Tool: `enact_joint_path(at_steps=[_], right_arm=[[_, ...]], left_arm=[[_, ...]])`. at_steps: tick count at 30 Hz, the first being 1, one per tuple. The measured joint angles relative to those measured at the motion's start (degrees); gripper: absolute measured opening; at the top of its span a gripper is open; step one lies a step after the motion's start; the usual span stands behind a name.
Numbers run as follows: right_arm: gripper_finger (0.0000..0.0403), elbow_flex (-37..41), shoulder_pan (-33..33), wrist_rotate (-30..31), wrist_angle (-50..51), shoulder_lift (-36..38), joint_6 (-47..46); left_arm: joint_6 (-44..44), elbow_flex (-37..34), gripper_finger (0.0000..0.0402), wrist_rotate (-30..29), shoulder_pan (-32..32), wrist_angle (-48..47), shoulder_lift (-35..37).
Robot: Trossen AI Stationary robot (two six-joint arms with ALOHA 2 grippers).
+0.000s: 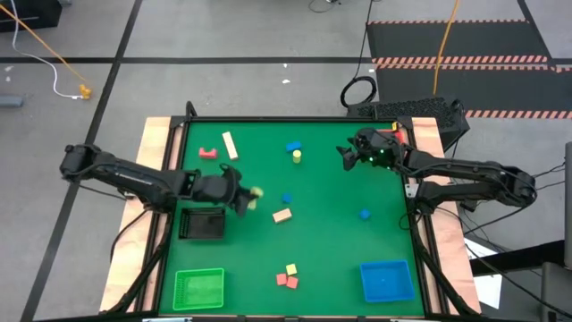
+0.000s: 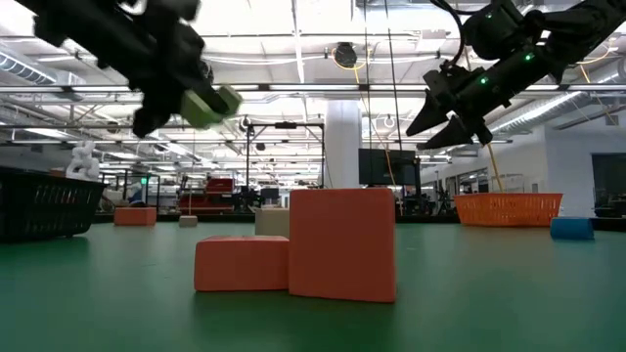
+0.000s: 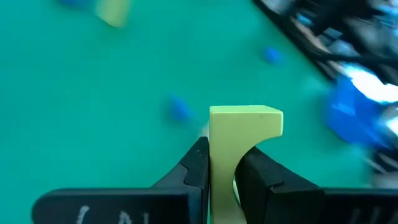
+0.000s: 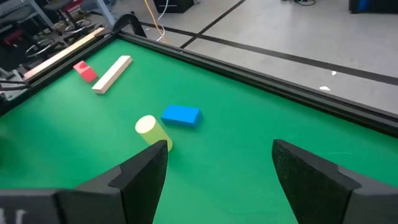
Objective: Sort & place blocks by color
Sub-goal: Put the left yellow wooden block into the black basket, then put the top yellow wooden block into the black basket
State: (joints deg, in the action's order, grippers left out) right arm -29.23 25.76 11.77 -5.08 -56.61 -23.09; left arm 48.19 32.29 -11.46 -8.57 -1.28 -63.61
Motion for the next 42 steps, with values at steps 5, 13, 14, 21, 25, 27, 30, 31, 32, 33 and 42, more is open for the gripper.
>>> enact_joint_path(at_steps=[5, 13, 14, 21, 25, 27, 30, 31, 32, 33, 42], right_arm=[[0.0281, 0.00, 0.00, 0.00, 0.11, -0.12, 0.20], [0.0281, 0.00, 0.00, 0.02, -0.45, -0.12, 0.24], [0.0281, 0.00, 0.00, 0.02, -0.54, -0.12, 0.24], [0.0281, 0.00, 0.00, 0.04, -0.55, -0.12, 0.24], [0.0281, 0.00, 0.00, 0.04, -0.55, -0.12, 0.22], [0.0281, 0.00, 0.00, 0.04, -0.53, -0.12, 0.22], [0.0281, 0.00, 0.00, 0.05, -0.48, -0.12, 0.22], [0.0281, 0.00, 0.00, 0.04, -0.48, -0.12, 0.22], [0.0281, 0.00, 0.00, 0.04, -0.48, -0.12, 0.32], [0.0281, 0.00, 0.00, 0.04, -0.48, -0.12, 0.61], [0.0281, 0.00, -3.35, -0.10, -2.56, -0.19, 4.34]], left_arm=[[7.47, 0.00, 0.0050, 8.10, -7.51, -0.26, 4.09], [32.77, 0.07, 0.0050, 10.60, -16.60, -17.51, 11.66], [36.07, 0.07, 0.0050, 10.78, -17.69, -20.56, 12.41], [53.06, 0.07, 0.0050, 14.42, -23.25, -43.19, 14.71], [55.90, 0.06, 0.0050, 14.21, -23.79, -50.23, 14.16], [55.97, 0.04, 0.0057, 14.06, -23.75, -51.91, 13.72], [56.02, 0.04, 0.0093, 14.00, -23.72, -53.36, 13.24], [56.10, 0.04, 0.0107, 13.98, -23.72, -53.52, 13.22], [56.48, 0.04, 0.0119, 13.96, -23.72, -53.83, 13.26], [57.08, 0.04, 0.0130, 13.93, -23.72, -54.26, 13.27], [58.23, 0.48, 0.0165, 13.08, -23.72, -53.90, 13.86]])
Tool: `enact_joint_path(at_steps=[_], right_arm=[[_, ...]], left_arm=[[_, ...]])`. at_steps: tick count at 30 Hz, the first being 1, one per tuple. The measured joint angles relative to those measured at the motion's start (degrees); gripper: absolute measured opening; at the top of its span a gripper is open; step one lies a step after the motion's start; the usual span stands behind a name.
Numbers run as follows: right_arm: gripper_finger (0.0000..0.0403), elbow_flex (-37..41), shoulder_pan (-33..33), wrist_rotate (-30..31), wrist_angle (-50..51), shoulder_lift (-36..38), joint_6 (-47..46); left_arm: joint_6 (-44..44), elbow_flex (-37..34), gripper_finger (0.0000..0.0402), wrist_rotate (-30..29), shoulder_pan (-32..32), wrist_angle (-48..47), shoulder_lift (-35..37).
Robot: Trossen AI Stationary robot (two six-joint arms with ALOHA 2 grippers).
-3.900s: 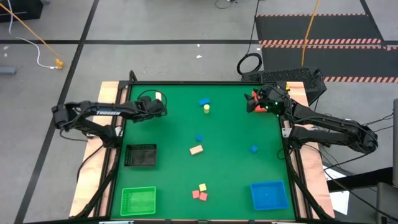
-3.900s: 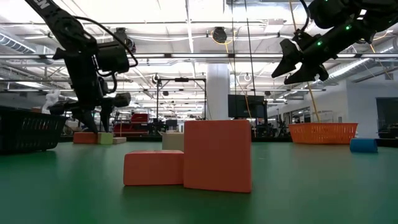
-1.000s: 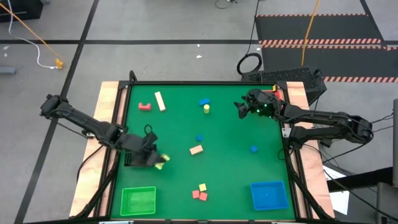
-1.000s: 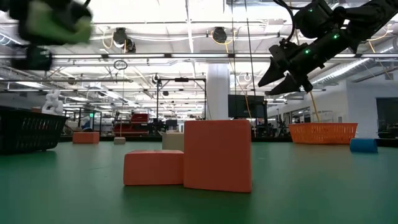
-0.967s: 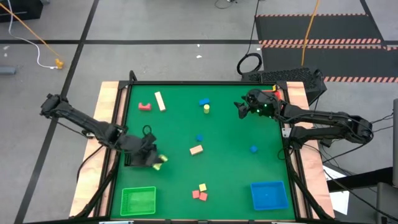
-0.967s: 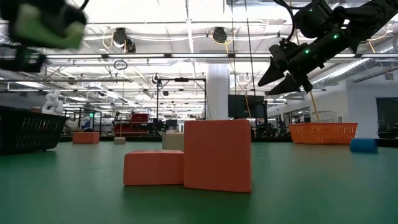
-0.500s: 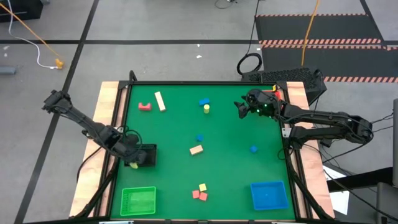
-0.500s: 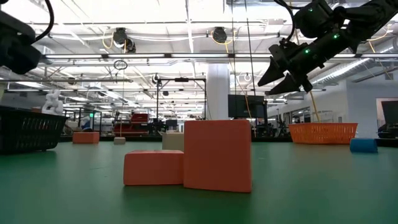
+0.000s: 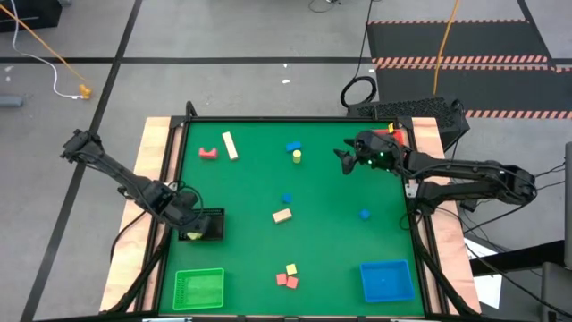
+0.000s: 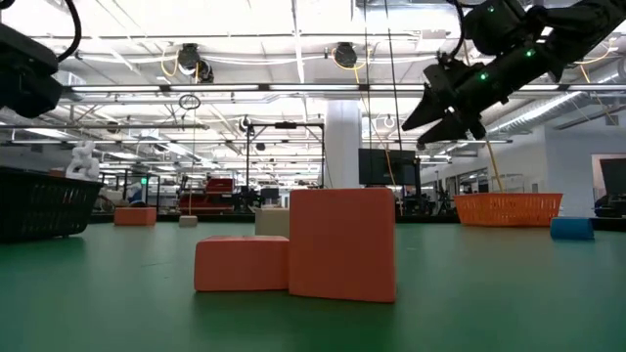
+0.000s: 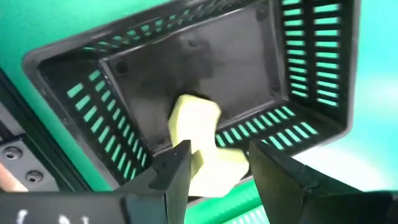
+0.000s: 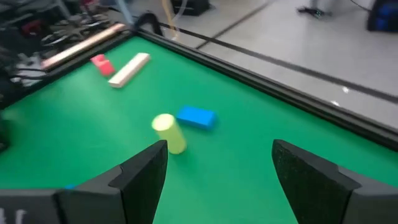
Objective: Sort & place blocks by color
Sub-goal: Put the top yellow wooden block into the black basket
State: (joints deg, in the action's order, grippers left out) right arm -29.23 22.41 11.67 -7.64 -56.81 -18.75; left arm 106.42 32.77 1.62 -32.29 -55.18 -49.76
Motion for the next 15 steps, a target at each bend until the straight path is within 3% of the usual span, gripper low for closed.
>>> enact_joint_path(at_steps=[4, 10, 15], right_arm=[[0.0281, 0.02, -3.79, 0.06, -6.24, -2.11, 2.15], [0.0281, 0.00, -8.51, 0.08, -17.32, -9.54, 6.53], [0.0281, 0.01, -10.55, 0.11, -26.12, -18.19, 14.30]], left_arm=[[-3.59, 4.66, 0.0167, -6.80, 0.00, 0.17, 0.02], [-14.88, 12.34, 0.0167, -23.57, 0.00, 4.10, -0.06], [-27.36, 12.85, 0.0168, -35.12, 0.57, 9.62, -0.11]])
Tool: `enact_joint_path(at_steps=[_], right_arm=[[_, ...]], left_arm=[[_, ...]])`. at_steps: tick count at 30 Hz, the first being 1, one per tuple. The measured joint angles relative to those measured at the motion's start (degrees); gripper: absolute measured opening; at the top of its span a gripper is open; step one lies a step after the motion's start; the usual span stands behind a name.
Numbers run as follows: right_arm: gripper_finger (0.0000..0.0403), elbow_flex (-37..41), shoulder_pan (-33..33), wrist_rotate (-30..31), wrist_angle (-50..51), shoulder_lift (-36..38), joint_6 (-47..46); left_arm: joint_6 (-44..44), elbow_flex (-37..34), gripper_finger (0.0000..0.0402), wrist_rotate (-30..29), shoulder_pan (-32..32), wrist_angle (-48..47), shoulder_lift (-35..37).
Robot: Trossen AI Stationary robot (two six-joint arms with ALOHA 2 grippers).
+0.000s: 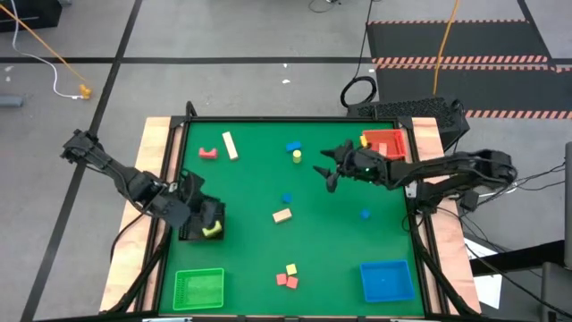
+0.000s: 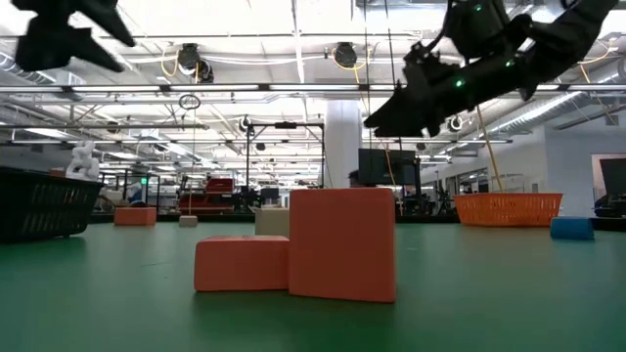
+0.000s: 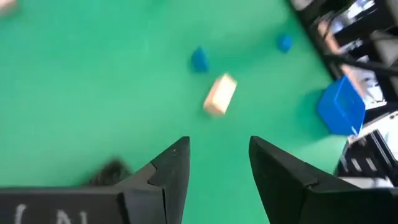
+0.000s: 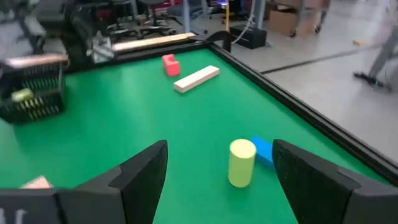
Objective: Sort & place blocks by color
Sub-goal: Put the top yellow wooden block into the black basket
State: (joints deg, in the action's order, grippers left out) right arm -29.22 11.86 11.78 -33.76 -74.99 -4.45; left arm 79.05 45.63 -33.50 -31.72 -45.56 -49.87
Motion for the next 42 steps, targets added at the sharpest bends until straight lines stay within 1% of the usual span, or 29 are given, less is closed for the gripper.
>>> enact_joint_path(at_steps=[2, 5, 9, 13, 16, 18, 21, 26, 33, 36, 39, 42], right_arm=[[0.0281, 0.01, -0.13, -0.01, -3.69, -3.19, 1.21], [0.0281, 0.01, -0.13, -0.01, -8.78, -7.55, 0.30], [0.0281, 0.01, -0.13, -0.03, -14.26, -12.32, -0.51], [0.0281, -0.30, -0.13, 0.12, -20.23, -17.26, 2.99], [0.0281, -1.96, -0.13, 0.15, -23.17, -21.46, 3.59], [0.0281, -3.70, -0.13, 0.51, -23.41, -23.87, 3.64], [0.0282, -6.44, 0.18, 3.27, -22.61, -26.59, 3.96], [0.0296, -9.62, 1.90, 4.82, -18.67, -28.03, 6.97], [0.0317, -11.23, 5.26, 3.91, -12.44, -28.03, 4.62], [0.0315, -11.31, 6.49, 0.26, -12.36, -28.03, 1.14], [0.0309, -11.31, 6.69, 0.17, -12.47, -28.24, -0.26], [0.0305, -11.35, 6.71, 0.12, -13.68, -29.93, -0.32]], left_arm=[[-3.49, 0.00, 0.0168, -2.88, 0.43, 1.29, 0.00], [-8.18, 0.00, 0.0168, -5.51, 1.03, 3.30, 0.00], [-13.34, 0.00, 0.0168, -6.06, 2.12, 5.54, -0.02], [-16.98, 0.00, 0.0168, -6.35, 3.60, 7.04, 0.00], [-18.76, 0.00, 0.0168, -7.14, 4.65, 7.24, 0.00], [-19.26, 0.00, 0.0168, -7.40, 5.33, 7.23, 0.00], [-19.39, 0.00, 0.0168, -7.56, 6.11, 7.26, 0.00], [-19.39, 0.00, 0.0168, -7.60, 6.29, 7.24, 0.00], [-21.92, 0.00, 0.0168, -7.63, 6.35, 7.27, 0.00], [-22.68, 0.00, 0.0168, -7.63, 6.83, 7.26, 0.00], [-24.06, 0.00, 0.0168, -7.65, 7.56, 7.30, 0.00], [-24.66, 0.00, 0.0168, -7.65, 8.33, 7.32, 0.00]])
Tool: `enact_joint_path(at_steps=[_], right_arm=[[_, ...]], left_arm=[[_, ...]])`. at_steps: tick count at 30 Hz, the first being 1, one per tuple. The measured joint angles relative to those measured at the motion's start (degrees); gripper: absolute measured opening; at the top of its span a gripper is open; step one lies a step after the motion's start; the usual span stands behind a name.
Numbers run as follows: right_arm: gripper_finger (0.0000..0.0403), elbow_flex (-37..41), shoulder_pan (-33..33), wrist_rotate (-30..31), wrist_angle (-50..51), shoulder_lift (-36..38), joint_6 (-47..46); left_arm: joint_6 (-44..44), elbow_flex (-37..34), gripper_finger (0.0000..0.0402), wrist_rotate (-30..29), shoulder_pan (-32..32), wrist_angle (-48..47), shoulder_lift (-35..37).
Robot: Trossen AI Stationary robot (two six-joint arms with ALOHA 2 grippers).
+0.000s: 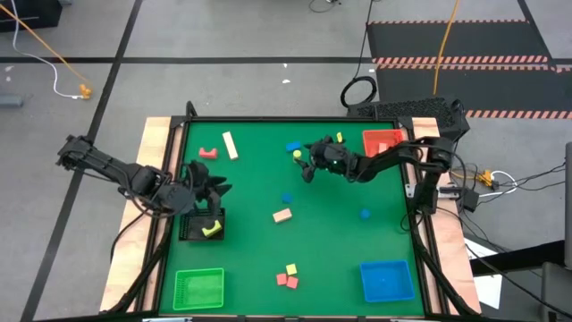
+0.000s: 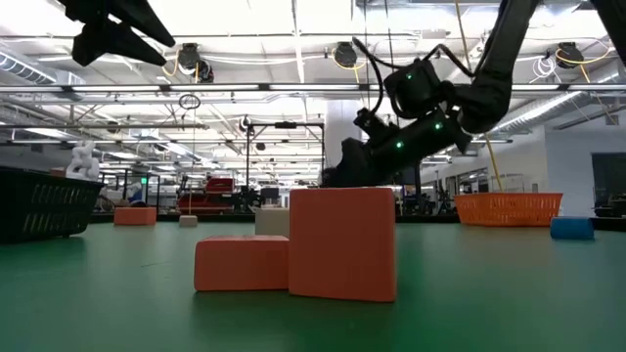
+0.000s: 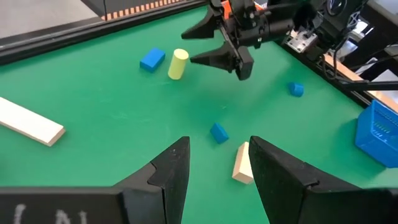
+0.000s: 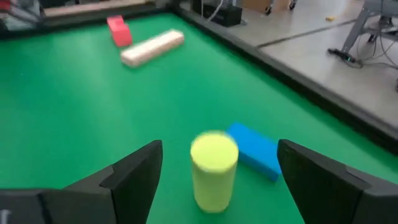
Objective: Sort & place blocks by color
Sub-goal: Put the top yellow wooden block into the black basket
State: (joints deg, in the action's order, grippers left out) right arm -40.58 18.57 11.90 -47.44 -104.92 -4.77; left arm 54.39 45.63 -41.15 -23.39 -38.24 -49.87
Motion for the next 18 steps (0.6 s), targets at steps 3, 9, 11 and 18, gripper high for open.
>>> enact_joint_path(at_steps=[3, 9, 11, 18], right_arm=[[0.0305, -1.03, -0.06, -0.02, -0.32, -2.59, -0.13], [0.0304, -5.33, -0.02, 0.15, -0.25, -7.15, 1.16], [0.0300, -6.77, 0.09, 0.15, 0.79, -8.45, 1.22], [0.0200, -8.50, 0.02, 0.17, 6.12, -9.16, 0.48]], left_arm=[[-0.23, -0.02, 0.0168, 0.00, 0.40, -0.03, -0.02], [-0.26, -0.02, 0.0168, 0.00, 0.49, -0.04, -0.01], [-0.26, -0.02, 0.0168, 0.02, 0.49, -0.04, -0.02], [-0.22, -0.02, 0.0168, 0.02, 0.49, -0.02, 0.00]])
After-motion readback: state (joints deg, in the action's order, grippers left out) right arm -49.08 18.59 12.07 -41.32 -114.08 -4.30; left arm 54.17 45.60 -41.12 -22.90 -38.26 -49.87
